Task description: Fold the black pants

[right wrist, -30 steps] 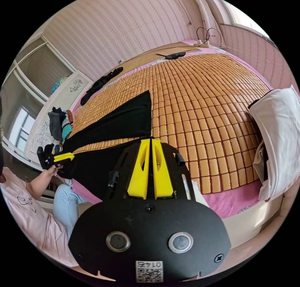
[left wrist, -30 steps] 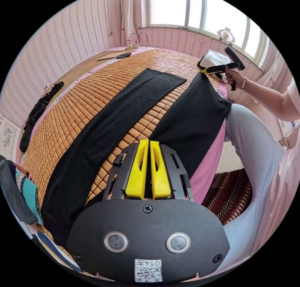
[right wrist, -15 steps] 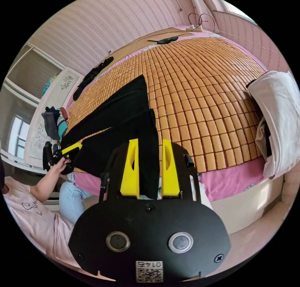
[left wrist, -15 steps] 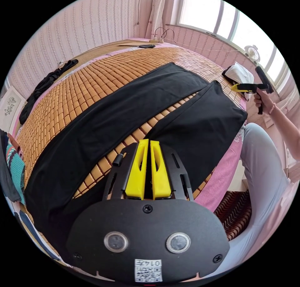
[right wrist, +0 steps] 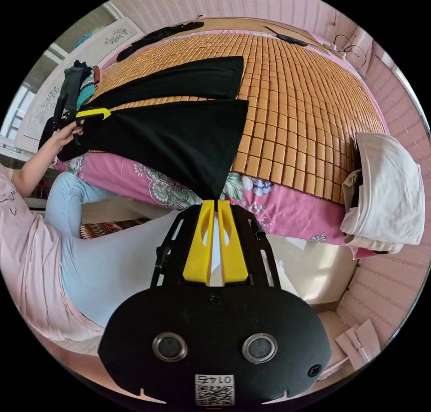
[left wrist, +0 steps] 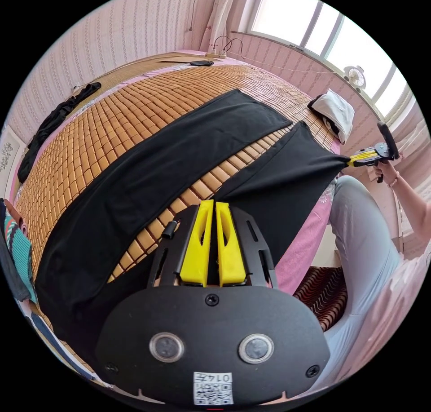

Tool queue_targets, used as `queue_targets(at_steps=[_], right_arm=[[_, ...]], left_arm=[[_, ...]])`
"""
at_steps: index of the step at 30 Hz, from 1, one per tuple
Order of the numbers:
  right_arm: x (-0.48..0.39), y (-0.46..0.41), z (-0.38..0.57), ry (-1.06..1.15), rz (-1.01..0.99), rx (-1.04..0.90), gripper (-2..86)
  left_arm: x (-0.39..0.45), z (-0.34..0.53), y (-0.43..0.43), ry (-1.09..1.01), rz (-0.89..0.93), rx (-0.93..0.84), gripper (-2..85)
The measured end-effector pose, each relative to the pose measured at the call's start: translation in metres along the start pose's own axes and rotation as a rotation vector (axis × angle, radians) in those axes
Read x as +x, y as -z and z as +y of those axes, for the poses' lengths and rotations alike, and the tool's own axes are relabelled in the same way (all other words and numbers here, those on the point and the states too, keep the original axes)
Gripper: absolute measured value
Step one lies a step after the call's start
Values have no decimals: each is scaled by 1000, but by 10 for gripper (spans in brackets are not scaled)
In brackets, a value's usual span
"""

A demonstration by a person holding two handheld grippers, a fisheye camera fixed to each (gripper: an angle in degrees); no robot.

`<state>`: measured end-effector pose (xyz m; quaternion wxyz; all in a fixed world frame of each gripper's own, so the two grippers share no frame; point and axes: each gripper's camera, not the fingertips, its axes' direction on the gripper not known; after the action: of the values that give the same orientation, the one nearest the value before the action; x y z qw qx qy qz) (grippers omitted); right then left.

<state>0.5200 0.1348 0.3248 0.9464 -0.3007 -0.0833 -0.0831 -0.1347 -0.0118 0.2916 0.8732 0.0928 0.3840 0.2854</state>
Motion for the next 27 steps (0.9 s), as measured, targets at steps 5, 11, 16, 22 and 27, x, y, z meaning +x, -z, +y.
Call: queue_targets(at_steps=[5,11,16,22,27], right_arm=[[-10,-27,-8,110,81,-198,2],[25,-14,0,-90,-69,-115,61],[48,-18,11,-296,-253,-37,117],[56,-44,25,-494,-485,1,140],[57,-38,28,-537,-503,45,69]], left_arm=[[-5,0,3,-4,63,-63,-5],[-22,27,74,32,-34,67,20],[-85,140,176,457,-138,176,45],[-137,311,275,1024,-325,211,78],[-160,402,305,1329,-257,351,132]])
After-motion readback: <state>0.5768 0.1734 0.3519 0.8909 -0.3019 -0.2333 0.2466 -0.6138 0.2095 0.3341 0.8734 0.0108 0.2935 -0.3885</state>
